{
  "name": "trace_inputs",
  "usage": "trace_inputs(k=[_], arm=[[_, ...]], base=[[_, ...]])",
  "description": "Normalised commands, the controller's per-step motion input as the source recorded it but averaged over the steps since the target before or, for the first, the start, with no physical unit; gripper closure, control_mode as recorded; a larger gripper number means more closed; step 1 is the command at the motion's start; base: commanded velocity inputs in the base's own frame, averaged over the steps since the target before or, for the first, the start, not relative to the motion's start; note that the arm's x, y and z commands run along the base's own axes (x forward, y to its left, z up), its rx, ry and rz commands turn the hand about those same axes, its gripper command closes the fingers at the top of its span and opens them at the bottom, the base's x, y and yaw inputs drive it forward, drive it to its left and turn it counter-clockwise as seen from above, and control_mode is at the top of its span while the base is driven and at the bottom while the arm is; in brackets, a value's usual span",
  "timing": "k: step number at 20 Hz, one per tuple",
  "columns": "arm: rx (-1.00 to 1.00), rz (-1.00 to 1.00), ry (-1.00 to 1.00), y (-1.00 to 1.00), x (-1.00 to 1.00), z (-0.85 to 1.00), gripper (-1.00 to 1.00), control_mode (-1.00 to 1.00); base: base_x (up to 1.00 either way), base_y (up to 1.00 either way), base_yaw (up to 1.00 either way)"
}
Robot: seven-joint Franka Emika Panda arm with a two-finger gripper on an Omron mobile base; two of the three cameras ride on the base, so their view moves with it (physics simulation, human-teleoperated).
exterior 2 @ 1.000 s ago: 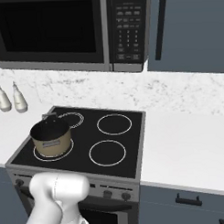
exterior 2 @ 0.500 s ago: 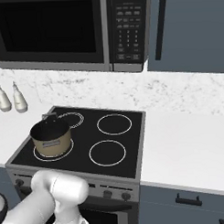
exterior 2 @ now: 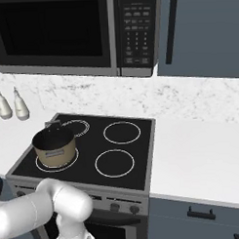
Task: Pick the kettle from the counter and place it on a stove burner. Then turn the burner on.
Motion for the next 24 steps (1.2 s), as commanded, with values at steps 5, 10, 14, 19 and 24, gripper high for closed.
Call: trace_inputs(k=[5,10,14,19,24], arm=[[0.0,-0.01,0.04,0.08,0.28,-0.39,-1.0,-1.0],[0.01,-0.01,0.0,0.12,0.29,-0.52,-1.0,-1.0],[0.02,-0.05,0.0,0.32,0.29,-0.32,-1.0,-1.0],[0.0,-0.09,0.0,0.61,0.22,-0.14,-1.0,-1.0],[0.01,-0.09,0.01,0.45,0.2,-0.21,-1.0,-1.0]], base=[[0.0,0.0,0.0],[0.0,0.0,0.0],[0.0,0.0,0.0],[0.0,0.0,0.0],[0.0,0.0,0.0]])
